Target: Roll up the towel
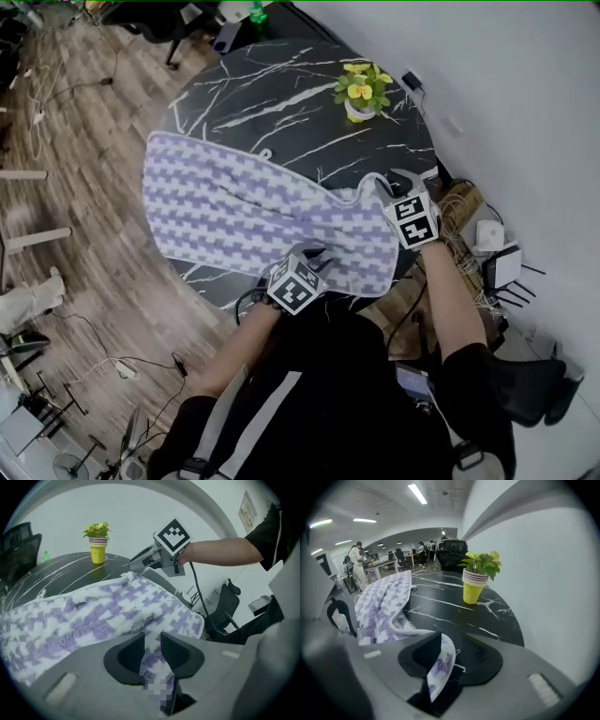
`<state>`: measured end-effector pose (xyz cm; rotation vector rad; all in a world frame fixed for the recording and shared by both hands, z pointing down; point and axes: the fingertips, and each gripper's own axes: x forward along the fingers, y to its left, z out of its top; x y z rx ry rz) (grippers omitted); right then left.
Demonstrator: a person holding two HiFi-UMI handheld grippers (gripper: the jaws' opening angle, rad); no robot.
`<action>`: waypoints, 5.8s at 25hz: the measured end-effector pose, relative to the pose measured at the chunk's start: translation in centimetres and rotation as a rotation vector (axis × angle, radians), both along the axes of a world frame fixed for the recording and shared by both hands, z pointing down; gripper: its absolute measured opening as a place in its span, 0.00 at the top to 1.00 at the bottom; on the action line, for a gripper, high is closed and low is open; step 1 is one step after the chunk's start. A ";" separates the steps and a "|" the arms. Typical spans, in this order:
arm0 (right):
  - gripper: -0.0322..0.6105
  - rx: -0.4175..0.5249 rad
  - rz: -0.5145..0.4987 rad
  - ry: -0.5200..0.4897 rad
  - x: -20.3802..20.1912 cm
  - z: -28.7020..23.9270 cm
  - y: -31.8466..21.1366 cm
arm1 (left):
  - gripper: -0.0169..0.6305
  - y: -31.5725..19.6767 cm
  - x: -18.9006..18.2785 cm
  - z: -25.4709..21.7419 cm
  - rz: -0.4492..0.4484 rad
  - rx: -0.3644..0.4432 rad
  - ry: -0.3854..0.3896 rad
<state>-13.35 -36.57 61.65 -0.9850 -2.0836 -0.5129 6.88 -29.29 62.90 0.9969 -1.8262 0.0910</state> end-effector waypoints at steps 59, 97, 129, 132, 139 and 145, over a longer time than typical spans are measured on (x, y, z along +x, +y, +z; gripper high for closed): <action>0.63 -0.042 0.306 -0.023 3.9 0.5 1.3 | 0.78 9.3 -1.5 0.8 -0.183 -0.070 -0.052; 0.62 0.090 0.664 0.018 22.4 3.0 12.8 | 0.67 33.1 3.1 2.5 -0.035 -0.197 -0.131; 0.63 -0.208 0.379 0.046 20.0 -0.6 29.5 | 0.64 37.0 3.2 -1.8 -0.131 -0.206 -0.181; 0.64 -0.183 0.359 0.031 20.3 -0.8 32.1 | 0.64 38.8 2.5 -2.8 -0.127 -0.145 -0.214; 0.64 -0.119 0.481 -0.086 18.3 -1.9 40.5 | 0.64 49.1 1.0 -4.4 -0.050 -0.047 -0.316; 0.65 -0.143 0.568 -0.152 18.3 -4.9 48.2 | 0.64 58.1 1.0 -7.0 0.024 0.018 -0.370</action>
